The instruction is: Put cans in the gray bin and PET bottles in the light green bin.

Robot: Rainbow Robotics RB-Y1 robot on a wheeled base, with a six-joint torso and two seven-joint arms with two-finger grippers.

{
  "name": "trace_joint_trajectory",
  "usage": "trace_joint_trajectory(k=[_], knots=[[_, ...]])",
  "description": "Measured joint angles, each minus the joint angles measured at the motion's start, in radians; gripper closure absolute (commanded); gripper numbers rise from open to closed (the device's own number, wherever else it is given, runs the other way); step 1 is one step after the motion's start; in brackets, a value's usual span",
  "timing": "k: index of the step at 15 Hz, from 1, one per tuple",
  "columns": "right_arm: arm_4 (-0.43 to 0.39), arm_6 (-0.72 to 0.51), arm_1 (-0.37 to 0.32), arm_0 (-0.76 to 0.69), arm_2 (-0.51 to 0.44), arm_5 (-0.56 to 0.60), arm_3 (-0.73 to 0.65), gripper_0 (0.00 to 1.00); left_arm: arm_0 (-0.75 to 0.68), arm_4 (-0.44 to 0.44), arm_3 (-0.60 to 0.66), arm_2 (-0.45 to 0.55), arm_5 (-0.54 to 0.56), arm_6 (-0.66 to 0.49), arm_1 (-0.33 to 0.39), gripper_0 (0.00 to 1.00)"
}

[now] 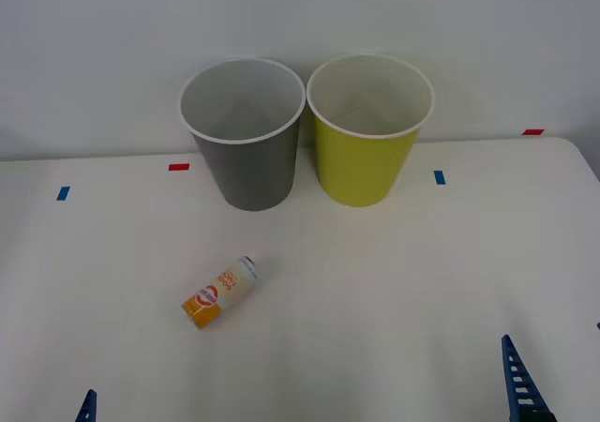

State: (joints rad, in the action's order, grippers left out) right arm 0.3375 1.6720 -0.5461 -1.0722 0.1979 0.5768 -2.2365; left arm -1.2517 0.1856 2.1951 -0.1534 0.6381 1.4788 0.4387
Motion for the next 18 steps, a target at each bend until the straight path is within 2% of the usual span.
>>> trace_joint_trajectory(k=[18], knots=[[0.000,0.000,0.000,0.000,0.000,0.000,0.000,0.00,0.000,0.000,0.000,0.000,0.000,0.000,0.000,0.00]])
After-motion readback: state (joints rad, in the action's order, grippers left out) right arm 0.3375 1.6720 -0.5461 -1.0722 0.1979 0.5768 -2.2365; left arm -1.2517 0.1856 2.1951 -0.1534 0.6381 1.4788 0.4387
